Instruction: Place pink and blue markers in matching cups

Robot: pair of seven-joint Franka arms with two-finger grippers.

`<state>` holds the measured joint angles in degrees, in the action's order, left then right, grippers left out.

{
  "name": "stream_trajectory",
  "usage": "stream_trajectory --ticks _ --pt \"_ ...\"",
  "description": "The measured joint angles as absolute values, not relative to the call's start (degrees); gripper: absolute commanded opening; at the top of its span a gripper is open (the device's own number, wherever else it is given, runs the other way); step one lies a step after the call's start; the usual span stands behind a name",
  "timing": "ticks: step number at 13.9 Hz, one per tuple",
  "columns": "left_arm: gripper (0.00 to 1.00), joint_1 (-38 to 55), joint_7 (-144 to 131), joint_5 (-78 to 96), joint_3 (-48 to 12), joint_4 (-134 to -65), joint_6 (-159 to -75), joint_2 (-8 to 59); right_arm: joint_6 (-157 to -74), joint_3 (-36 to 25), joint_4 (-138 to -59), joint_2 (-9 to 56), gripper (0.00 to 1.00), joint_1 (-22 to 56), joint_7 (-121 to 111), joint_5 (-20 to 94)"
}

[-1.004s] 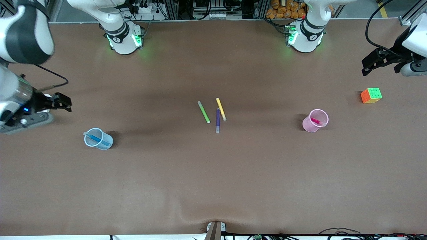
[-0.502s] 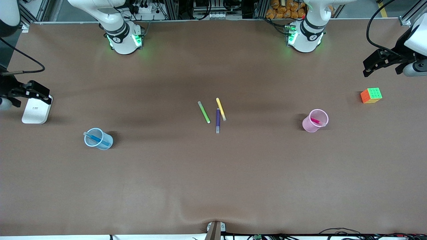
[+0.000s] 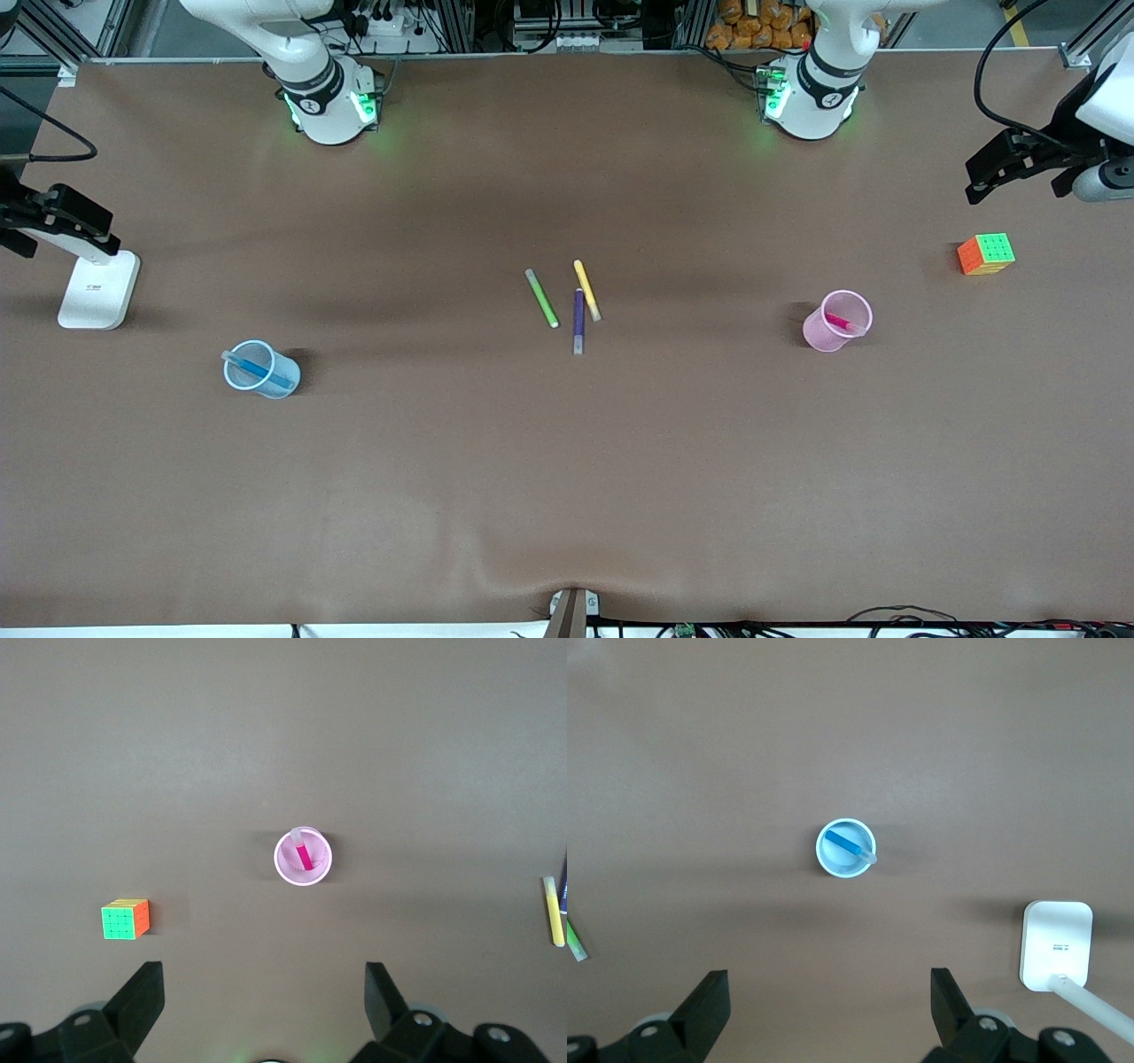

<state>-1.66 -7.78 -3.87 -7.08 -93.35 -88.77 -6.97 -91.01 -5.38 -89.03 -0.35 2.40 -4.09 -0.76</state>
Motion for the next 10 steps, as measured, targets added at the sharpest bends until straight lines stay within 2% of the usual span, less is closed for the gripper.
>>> stream_trajectory --ticks 10 --pt "1.0 -1.68 -7.73 -3.87 -7.1 -92.35 -87.76 -6.81 -88.92 -5.88 -89.36 -4.13 1.0 0.4 -3.83 -0.6"
